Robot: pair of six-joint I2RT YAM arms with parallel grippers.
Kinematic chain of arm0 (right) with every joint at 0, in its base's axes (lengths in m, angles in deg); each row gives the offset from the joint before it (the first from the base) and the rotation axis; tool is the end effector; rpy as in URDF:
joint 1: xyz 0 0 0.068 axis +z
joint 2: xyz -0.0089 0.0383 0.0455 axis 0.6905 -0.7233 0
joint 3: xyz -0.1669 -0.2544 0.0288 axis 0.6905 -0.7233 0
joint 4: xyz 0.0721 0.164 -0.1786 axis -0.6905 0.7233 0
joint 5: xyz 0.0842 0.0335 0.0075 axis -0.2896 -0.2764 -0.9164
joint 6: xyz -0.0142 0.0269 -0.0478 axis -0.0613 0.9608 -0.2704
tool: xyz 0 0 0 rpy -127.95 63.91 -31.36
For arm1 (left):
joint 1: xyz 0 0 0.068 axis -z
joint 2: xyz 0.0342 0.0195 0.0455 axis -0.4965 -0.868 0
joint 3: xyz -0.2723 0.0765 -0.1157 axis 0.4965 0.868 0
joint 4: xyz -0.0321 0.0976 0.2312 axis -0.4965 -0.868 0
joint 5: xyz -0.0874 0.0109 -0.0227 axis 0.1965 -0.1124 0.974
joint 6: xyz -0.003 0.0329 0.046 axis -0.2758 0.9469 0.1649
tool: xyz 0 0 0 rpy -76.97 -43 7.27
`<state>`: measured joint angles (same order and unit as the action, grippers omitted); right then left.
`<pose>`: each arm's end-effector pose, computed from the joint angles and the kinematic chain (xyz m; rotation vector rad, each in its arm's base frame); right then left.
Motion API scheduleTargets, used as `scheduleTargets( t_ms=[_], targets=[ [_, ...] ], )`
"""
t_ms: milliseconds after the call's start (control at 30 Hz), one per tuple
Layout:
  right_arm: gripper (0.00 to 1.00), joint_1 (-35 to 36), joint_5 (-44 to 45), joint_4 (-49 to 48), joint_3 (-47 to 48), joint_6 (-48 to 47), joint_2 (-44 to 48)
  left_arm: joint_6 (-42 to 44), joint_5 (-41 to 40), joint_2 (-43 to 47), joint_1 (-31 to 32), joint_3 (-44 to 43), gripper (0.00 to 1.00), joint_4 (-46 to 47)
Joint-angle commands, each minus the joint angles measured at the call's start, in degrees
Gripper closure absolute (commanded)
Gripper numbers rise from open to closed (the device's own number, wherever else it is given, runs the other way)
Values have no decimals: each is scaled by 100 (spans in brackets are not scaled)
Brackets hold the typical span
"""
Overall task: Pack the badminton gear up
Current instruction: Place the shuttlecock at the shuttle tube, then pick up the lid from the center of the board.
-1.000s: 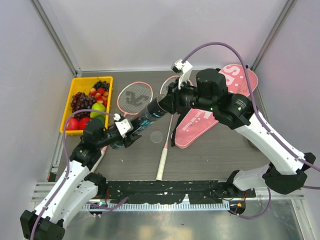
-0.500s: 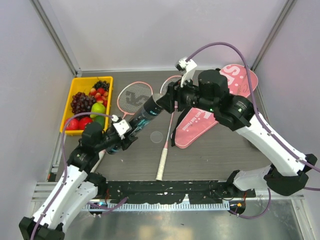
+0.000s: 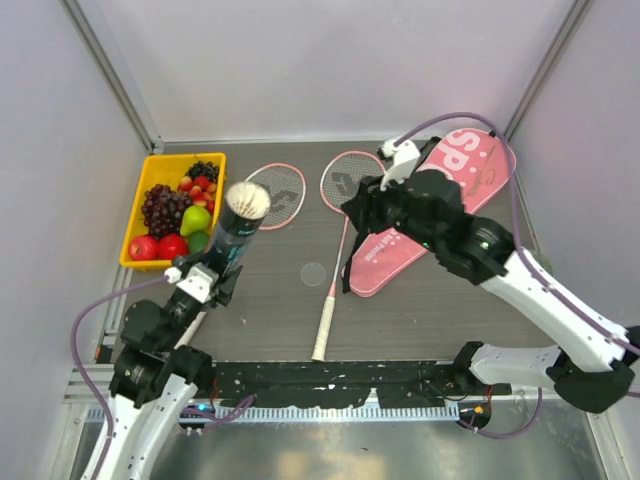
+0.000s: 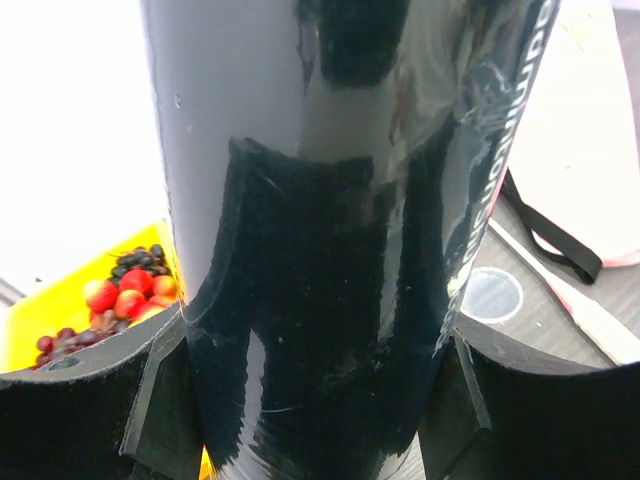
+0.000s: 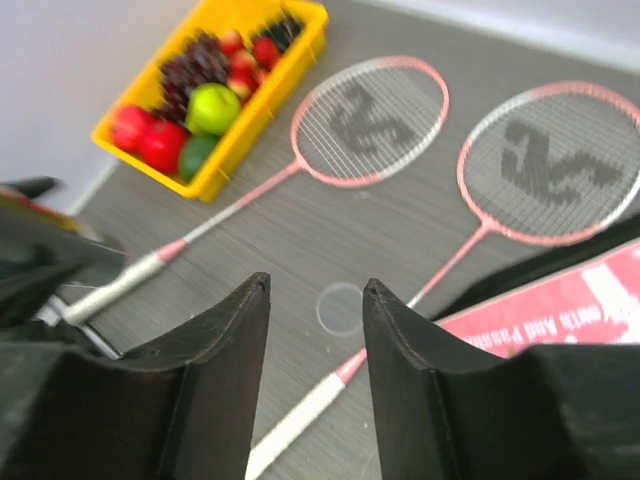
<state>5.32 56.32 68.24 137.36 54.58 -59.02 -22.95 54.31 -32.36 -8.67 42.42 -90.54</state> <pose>0.1427 0.1549 0.4819 -0.4236 1.8047 0.6589 0.0366 -0.0224 0.3001 0.6142 1.4214 -0.2436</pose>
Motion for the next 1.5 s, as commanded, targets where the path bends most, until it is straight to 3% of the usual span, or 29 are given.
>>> scheduleTargets(
  t_ms=[0,167,400,700,1467],
  targets=[
    [55,-12,445,4,-472,231,-608,-195,-649,878,8,286,100,321],
    [65,-13,305,-364,-893,381,-1285,-275,-800,1802,-1,682,100,734],
    [67,-13,14,-506,-1000,705,-2663,-187,-659,1451,-1,524,100,559],
    [73,-21,-82,-462,-358,575,-3991,-38,-755,1618,8,612,100,664],
    [73,-206,-582,-400,29,574,-4898,33,-764,1574,-1,647,100,699]
  ],
)
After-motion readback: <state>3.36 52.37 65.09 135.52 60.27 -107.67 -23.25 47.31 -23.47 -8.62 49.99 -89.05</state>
